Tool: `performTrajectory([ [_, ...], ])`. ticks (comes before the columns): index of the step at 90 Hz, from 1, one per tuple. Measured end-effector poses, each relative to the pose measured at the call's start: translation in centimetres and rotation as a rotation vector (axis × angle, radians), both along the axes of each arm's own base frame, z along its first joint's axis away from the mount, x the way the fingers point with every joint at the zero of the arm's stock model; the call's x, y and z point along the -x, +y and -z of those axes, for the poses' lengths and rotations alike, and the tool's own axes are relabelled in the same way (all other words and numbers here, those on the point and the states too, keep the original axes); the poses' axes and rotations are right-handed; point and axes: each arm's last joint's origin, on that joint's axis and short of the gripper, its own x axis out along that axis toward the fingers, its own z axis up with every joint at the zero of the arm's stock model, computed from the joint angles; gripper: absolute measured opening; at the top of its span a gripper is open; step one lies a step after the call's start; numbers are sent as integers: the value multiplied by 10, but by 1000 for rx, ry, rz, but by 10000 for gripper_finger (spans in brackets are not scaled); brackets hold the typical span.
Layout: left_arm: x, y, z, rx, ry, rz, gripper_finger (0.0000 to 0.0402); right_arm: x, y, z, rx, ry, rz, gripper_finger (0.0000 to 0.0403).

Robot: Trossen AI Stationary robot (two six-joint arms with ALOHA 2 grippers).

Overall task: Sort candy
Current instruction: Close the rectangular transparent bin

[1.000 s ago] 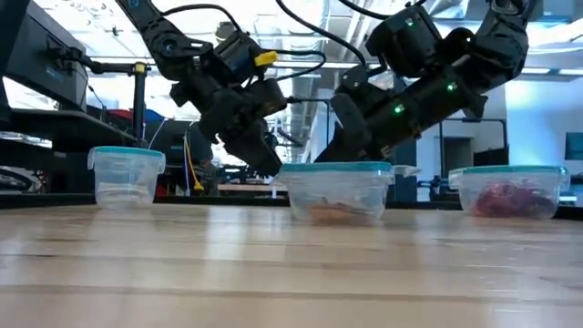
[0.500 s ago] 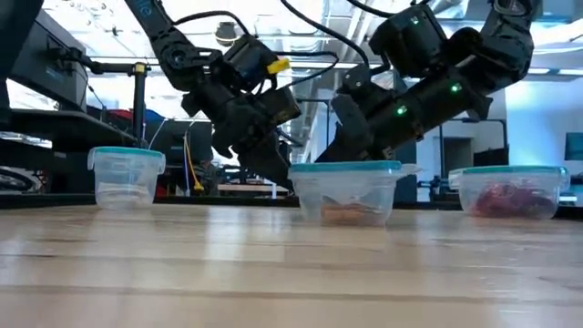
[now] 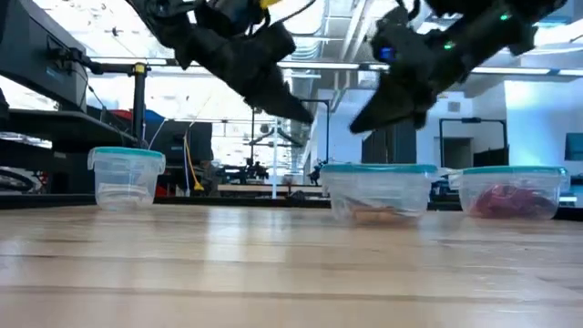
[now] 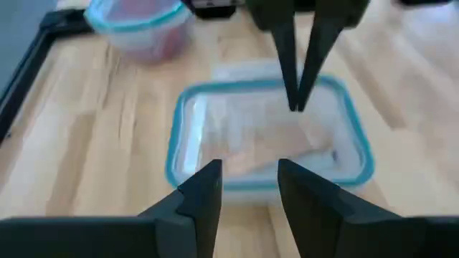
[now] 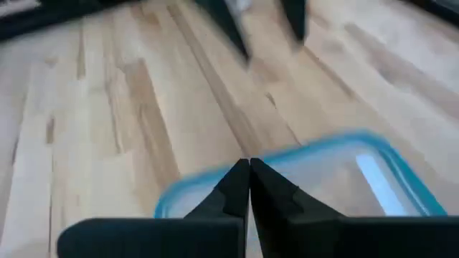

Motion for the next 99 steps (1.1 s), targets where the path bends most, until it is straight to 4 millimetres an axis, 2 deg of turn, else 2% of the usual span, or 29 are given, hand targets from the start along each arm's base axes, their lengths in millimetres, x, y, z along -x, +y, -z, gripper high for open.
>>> performTrajectory([
  [11, -20, 0, 3, 13, -3, 42, 123, 14, 5, -2, -46, 68, 50, 0],
  [20, -37, 4, 12, -9, 30, 60, 123, 20, 8, 11, -89, 120, 89, 0],
  [28, -46, 11, 25, -19, 93, 44, 123, 17, 13, 20, -110, 135, 103, 0],
  [37, -49, 15, 38, 12, 182, 16, 123, 12, 16, 34, -116, 170, 114, 0],
  [47, -46, 14, 49, 49, 282, -1, 123, 8, 18, 41, -100, 189, 97, 0],
  [64, -41, -11, 56, 136, 410, -10, 123, 12, 10, 35, -45, 227, 34, 0],
  [85, -46, -57, 58, 193, 405, 77, 123, 17, -15, 26, 65, 262, 66, 0],
  [99, -46, -66, 39, 112, 391, 78, 123, 11, -20, 17, 80, 249, 66, 0],
])
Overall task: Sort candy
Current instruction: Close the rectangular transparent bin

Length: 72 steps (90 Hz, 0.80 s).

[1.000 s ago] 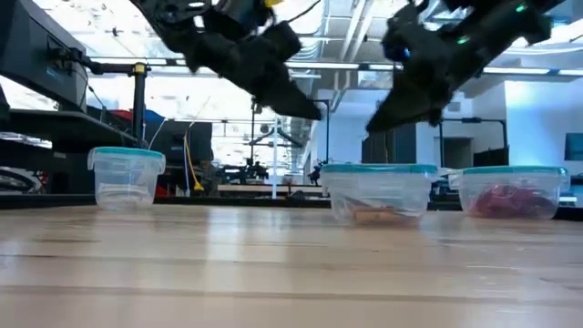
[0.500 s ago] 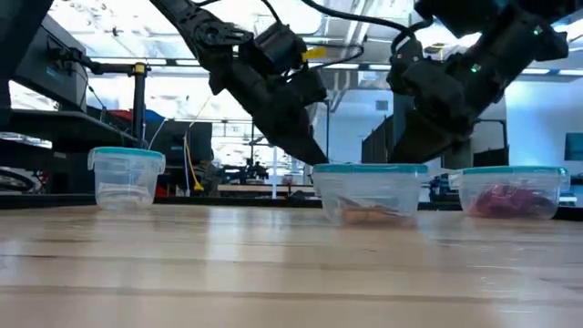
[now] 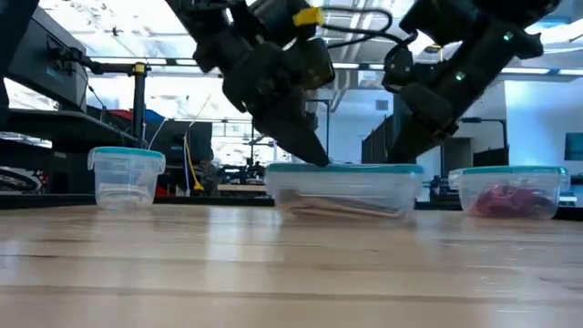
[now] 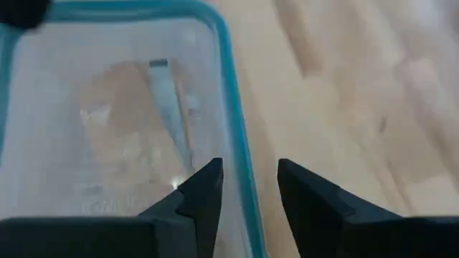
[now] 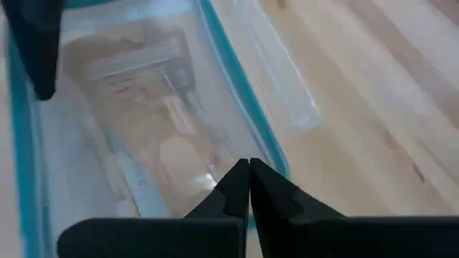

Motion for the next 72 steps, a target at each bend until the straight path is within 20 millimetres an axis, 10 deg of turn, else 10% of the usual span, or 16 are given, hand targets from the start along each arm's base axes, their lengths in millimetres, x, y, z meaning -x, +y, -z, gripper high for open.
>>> performTrajectory([
  [23, 18, 24, -45, -241, 18, -102, 123, -1, 28, -23, -61, -72, -53, 0],
  [49, 25, 78, -32, -259, 112, -230, 123, 0, 51, -8, -104, -96, 24, 0],
  [72, 27, 73, -23, -181, 185, -274, 123, -22, 33, 19, -56, -76, 94, 0],
])
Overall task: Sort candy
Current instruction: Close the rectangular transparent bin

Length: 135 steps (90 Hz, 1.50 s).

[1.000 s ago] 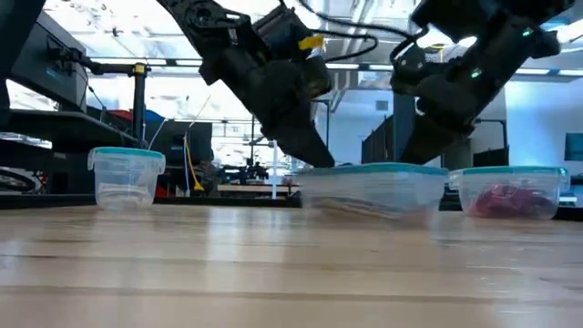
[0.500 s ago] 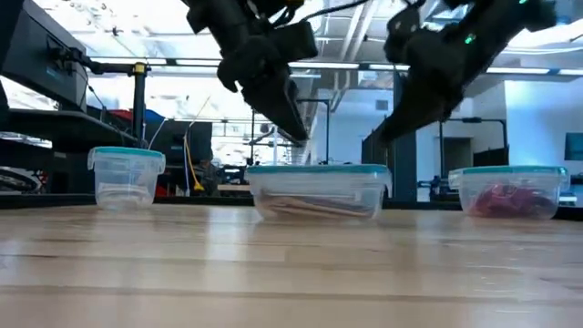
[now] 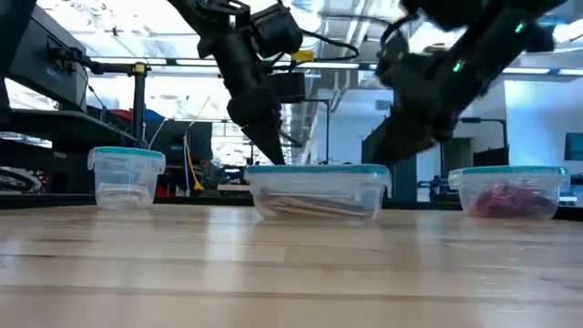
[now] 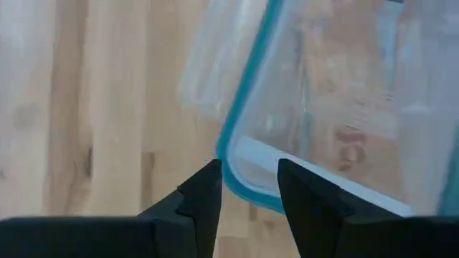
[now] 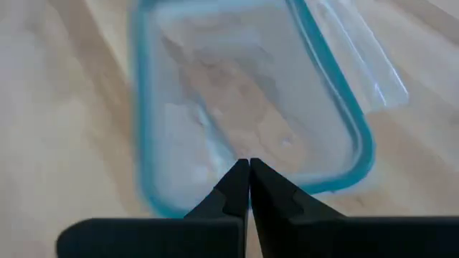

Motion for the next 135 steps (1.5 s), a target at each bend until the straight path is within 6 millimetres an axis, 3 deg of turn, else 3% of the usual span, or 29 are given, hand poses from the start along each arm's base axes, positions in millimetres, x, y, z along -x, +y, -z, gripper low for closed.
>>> performTrajectory([
  [17, -1, -26, 11, 111, 68, 31, 123, 3, -5, -2, 46, 44, -48, 0],
  [34, -14, -62, 20, 180, 16, 131, 123, 12, -22, -13, 81, 104, -71, 0],
  [52, -19, -90, 2, 194, -66, 217, 123, 16, -36, -27, 121, 89, -59, 0],
  [67, -12, -87, -28, 73, -70, 233, 123, 21, -27, -47, 93, -36, -61, 0],
  [79, -6, -62, -32, -78, -18, 171, 123, 23, 1, -54, -11, -120, -134, 0],
  [91, -7, -29, -26, -56, -1, 118, 123, 24, 31, -40, -110, -110, -166, 0],
  [102, -12, -15, -6, 88, 24, 133, 123, 20, 44, -16, -137, -40, -150, 0],
  [118, -19, -26, 15, 188, 68, 165, 123, 16, 44, -1, -95, 25, -145, 0],
  [135, -26, -63, 16, 279, 42, 259, 123, 19, 16, -5, 11, 133, -147, 0],
])
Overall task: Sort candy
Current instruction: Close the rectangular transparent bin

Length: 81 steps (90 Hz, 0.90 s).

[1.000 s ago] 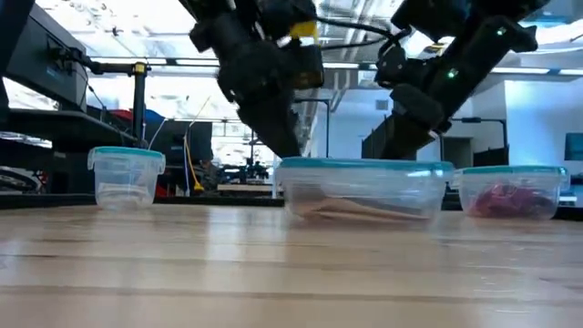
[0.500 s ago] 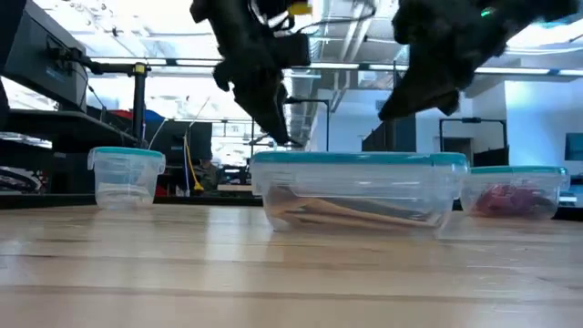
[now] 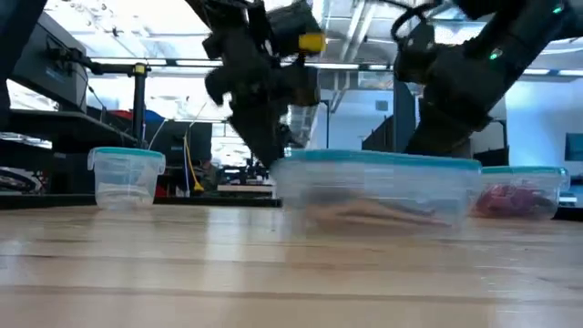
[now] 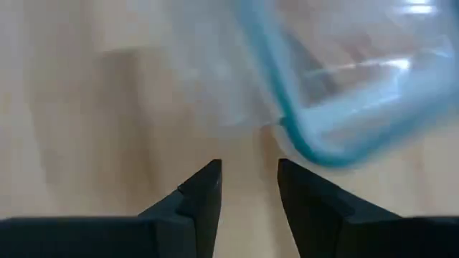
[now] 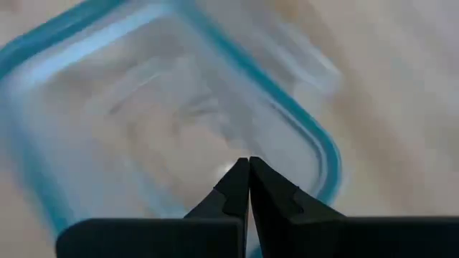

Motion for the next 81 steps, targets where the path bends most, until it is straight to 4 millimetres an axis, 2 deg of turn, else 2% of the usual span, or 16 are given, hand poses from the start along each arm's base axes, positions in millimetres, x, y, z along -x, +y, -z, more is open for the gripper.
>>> performTrajectory([
  [10, -3, -17, -2, 13, -38, 26, 123, -3, -23, -3, 48, 22, 12, 0],
  [19, -3, -21, -3, 4, -27, 23, 123, -2, -34, -9, 71, 23, 8, 0],
  [30, 3, -18, -4, -36, 25, 0, 123, 0, -28, -31, 51, -86, -17, 0],
  [37, 5, -13, -12, -101, -8, -16, 123, 3, -18, -38, 36, -161, -52, 0],
  [49, -3, -2, -24, -165, -155, -13, 123, 12, -1, -19, 44, -292, -90, 0],
  [57, -9, 6, -26, -181, -259, 1, 123, 20, -1, 2, 33, -373, -82, 0],
  [66, -13, 15, -17, -143, -339, -1, 123, 28, -7, 21, 23, -430, -61, 0],
  [73, -10, 21, -5, -104, -341, -15, 123, 29, -10, 28, 13, -466, -49, 0],
  [81, -8, 24, 0, -91, -382, -32, 123, 30, -13, 37, 12, -426, -57, 0],
])
